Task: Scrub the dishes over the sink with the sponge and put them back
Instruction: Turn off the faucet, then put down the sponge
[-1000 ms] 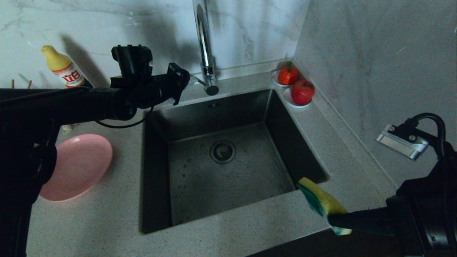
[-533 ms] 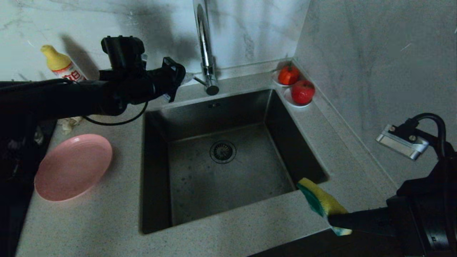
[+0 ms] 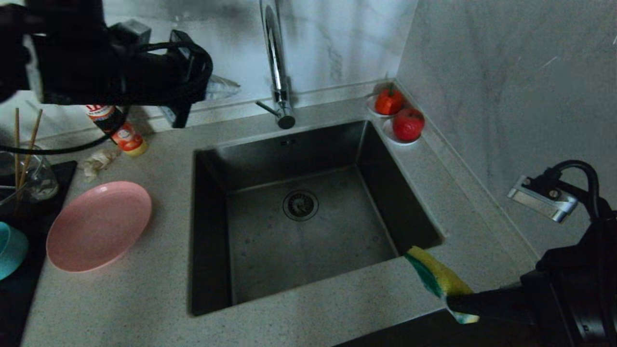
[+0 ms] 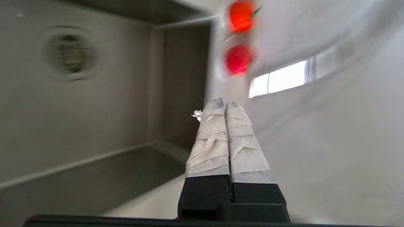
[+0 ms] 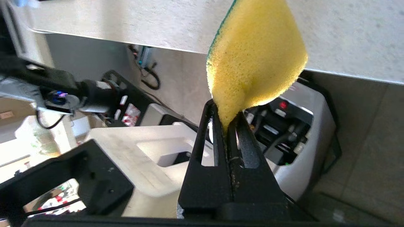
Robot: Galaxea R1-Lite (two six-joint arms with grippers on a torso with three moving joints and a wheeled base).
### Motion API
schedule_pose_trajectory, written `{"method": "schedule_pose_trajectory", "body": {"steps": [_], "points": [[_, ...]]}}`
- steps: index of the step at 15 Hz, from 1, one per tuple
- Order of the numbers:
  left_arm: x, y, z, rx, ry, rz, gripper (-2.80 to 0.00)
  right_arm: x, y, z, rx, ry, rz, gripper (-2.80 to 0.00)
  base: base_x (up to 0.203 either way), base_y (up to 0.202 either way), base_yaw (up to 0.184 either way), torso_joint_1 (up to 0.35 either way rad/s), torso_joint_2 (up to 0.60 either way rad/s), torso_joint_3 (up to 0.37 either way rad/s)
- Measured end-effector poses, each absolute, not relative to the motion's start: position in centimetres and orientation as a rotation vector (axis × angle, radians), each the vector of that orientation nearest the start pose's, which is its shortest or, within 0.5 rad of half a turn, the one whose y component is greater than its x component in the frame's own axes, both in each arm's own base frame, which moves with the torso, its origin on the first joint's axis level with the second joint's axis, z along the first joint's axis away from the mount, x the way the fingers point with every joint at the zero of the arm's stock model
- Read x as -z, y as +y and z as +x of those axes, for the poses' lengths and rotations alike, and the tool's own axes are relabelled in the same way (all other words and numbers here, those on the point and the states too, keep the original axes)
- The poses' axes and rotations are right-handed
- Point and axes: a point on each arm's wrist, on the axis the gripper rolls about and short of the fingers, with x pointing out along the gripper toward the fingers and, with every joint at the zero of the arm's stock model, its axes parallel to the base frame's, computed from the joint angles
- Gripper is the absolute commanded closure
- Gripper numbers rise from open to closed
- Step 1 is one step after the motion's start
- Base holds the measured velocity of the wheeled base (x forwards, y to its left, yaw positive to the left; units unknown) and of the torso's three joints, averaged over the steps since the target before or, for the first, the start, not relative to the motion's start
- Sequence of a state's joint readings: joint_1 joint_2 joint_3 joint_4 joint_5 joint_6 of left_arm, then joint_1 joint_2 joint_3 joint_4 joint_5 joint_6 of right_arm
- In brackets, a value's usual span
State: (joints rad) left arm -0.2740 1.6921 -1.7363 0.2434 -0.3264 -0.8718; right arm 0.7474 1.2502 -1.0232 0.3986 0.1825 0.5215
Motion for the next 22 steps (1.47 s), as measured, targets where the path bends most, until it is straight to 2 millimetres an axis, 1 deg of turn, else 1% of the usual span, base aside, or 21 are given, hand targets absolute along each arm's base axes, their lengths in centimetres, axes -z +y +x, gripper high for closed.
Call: {"method": "schedule_pose_trajectory", "body": {"steps": [2, 5, 6, 8, 9, 11, 13, 15, 16, 20, 22], "points": [[-37.0, -7.6, 25.1, 0.390, 0.435, -0.683, 0.00, -25.8, 12.0, 12.4, -0.681, 0.835, 0.275, 0.00, 0.000, 0.000, 0.000, 0.000, 0.00, 0.000], [-36.4, -5.6, 19.9, 0.157, 0.363, -0.420, 0.00, -25.9, 11.6, 11.9, -0.654, 0.833, 0.261, 0.00, 0.000, 0.000, 0.000, 0.000, 0.00, 0.000], [-36.3, -4.9, 18.1, 0.109, 0.332, -0.361, 0.00, -25.9, 11.4, 11.7, -0.652, 0.834, 0.260, 0.00, 0.000, 0.000, 0.000, 0.000, 0.00, 0.000], [-35.1, -3.5, 14.2, 0.033, 0.304, -0.255, 0.00, -26.0, 11.2, 11.5, -0.653, 0.831, 0.263, 0.00, 0.000, 0.000, 0.000, 0.000, 0.00, 0.000], [-34.2, -2.8, 12.5, -0.006, 0.300, -0.216, 0.00, -26.1, 11.1, 11.3, -0.654, 0.828, 0.264, 0.00, 0.000, 0.000, 0.000, 0.000, 0.00, 0.000], [-31.9, -1.4, 9.0, -0.107, 0.268, -0.168, 0.00, -25.9, 10.9, 11.1, -0.653, 0.827, 0.267, 0.00, 0.000, 0.000, 0.000, 0.000, 0.00, 0.000], [-29.6, -0.3, 6.1, -0.199, 0.227, -0.156, 0.00, -25.7, 10.7, 10.9, -0.651, 0.831, 0.267, 0.00, 0.000, 0.000, 0.000, 0.000, 0.00, 0.000], [-27.1, 0.4, 3.5, -0.252, 0.192, -0.159, 0.00, -25.6, 10.3, 10.7, -0.646, 0.828, 0.270, 0.00, 0.000, 0.000, 0.000, 0.000, 0.00, 0.000], [-25.3, 0.5, 2.3, -0.271, 0.192, -0.160, 0.00, -25.6, 10.1, 10.6, -0.644, 0.825, 0.272, 0.00, 0.000, 0.000, 0.000, 0.000, 0.00, 0.000], [-18.0, 0.9, -1.4, -0.312, 0.199, -0.134, 0.00, -25.2, 9.7, 10.2, -0.629, 0.822, 0.271, 0.00, 0.000, 0.000, 0.000, 0.000, 0.00, 0.000], [-14.4, 0.8, -2.6, -0.285, 0.183, -0.081, 0.00, -25.1, 9.5, 10.1, -0.628, 0.824, 0.271, 0.00, 0.000, 0.000, 0.000, 0.000, 0.00, 0.000]]}}
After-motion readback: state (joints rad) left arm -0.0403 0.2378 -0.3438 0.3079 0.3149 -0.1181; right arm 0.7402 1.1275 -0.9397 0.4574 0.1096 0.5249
